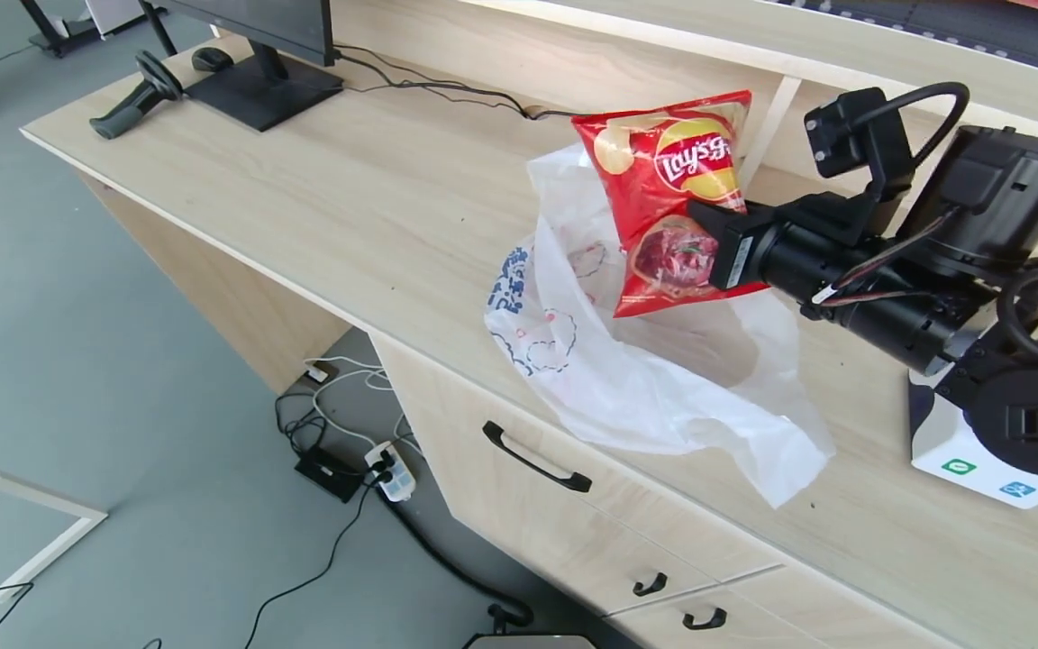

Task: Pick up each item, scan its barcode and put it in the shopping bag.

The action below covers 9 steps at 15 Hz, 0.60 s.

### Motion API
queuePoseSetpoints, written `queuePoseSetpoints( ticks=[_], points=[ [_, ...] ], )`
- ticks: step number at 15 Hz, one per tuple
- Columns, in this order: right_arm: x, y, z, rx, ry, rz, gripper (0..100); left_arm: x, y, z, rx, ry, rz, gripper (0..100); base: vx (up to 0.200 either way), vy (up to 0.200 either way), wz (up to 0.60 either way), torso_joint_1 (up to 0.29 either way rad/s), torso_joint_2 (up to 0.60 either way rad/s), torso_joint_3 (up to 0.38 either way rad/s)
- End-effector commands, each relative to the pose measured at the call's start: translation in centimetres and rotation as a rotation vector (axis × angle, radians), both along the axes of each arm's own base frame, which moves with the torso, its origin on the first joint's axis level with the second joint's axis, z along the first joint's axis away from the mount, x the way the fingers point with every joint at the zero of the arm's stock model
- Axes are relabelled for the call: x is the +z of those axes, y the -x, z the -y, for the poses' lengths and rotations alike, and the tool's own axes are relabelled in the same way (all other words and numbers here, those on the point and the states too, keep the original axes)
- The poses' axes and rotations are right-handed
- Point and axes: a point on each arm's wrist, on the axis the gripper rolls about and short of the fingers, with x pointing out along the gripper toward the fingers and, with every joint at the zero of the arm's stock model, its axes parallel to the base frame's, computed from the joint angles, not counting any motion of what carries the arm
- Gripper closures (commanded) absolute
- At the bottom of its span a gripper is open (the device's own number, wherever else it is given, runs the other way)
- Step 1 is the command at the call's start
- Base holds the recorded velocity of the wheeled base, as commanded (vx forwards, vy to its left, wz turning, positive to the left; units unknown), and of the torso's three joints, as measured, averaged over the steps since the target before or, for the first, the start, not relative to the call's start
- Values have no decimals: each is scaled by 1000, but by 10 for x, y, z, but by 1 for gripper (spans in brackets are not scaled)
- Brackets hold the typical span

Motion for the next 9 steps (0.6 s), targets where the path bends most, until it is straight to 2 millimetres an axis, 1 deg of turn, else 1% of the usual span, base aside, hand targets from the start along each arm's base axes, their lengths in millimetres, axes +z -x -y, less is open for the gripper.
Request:
queuePoseSetpoints(
  ticks=[1,3,5,8,9],
  points=[
    [-5,8,-4,18,18,0,100,0,0,0,0,-1,-1,0,0,0,0,0,0,0],
    [-7,14,-14,49,30,3,100,0,0,0,0,0,-1,0,0,0,0,0,0,0],
    [-16,24,-21,78,40,7,100,0,0,0,0,0,-1,0,0,0,0,0,0,0],
    [-26,48,-24,98,43,-1,100,0,0,0,0,0,-1,0,0,0,0,0,0,0],
    [-40,62,-23,117,68,-40,100,0,0,0,0,0,-1,0,0,0,0,0,0,0]
  ],
)
